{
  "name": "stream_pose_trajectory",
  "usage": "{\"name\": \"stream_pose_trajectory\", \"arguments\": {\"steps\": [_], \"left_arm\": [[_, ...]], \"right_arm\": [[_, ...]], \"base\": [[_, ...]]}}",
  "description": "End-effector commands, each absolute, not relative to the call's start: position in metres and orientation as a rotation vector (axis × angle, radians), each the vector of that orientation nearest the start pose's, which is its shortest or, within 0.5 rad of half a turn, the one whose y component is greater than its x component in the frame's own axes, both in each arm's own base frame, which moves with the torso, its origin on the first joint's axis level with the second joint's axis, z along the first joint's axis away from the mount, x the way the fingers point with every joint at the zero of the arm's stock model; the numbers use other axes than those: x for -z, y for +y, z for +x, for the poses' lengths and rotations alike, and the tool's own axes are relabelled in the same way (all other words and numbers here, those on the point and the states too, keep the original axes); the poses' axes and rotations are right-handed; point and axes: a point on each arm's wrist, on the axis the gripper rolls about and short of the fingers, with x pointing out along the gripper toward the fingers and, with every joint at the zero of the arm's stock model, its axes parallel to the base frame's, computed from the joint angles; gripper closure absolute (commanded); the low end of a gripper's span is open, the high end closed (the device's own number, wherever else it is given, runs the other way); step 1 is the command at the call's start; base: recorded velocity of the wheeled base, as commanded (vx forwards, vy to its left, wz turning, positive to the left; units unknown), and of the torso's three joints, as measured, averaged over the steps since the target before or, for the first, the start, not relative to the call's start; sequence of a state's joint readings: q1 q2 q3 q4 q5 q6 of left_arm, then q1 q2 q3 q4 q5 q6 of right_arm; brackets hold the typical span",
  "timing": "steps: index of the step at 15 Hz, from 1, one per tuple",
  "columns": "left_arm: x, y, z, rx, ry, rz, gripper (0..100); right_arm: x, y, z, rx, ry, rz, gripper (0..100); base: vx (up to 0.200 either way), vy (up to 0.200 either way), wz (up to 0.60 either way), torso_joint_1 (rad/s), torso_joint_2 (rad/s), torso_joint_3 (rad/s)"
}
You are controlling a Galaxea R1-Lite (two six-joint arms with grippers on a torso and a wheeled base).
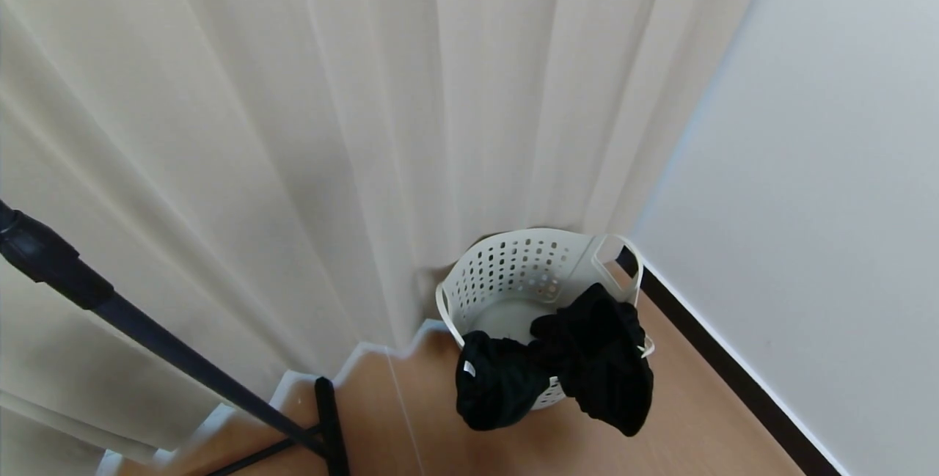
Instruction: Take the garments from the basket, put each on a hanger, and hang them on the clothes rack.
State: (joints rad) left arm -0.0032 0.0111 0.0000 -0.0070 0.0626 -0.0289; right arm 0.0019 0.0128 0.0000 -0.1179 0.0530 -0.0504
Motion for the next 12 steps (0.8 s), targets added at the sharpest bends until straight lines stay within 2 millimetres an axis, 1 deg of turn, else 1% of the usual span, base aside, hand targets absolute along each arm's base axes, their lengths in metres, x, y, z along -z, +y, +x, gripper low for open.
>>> {"name": "stream_pose_trajectory", "arguments": {"steps": [1, 12], "left_arm": [[-0.0765, 0.0015, -0.0219, -0.060, 0.004, -0.029, 0], [-0.0765, 0.0015, -0.0219, -0.060, 0.004, -0.029, 0]], "right_arm": [[-0.0878, 0.0012, -0.0225, -0.052, -0.107, -0.053, 0], [-0.0878, 0.0011, -0.0225, -0.052, -0.107, -0.053, 0]], "base": [[0.000, 0.000, 0.00, -0.002, 0.01, -0.198], [0.000, 0.000, 0.00, 0.003, 0.00, -0.195]]}}
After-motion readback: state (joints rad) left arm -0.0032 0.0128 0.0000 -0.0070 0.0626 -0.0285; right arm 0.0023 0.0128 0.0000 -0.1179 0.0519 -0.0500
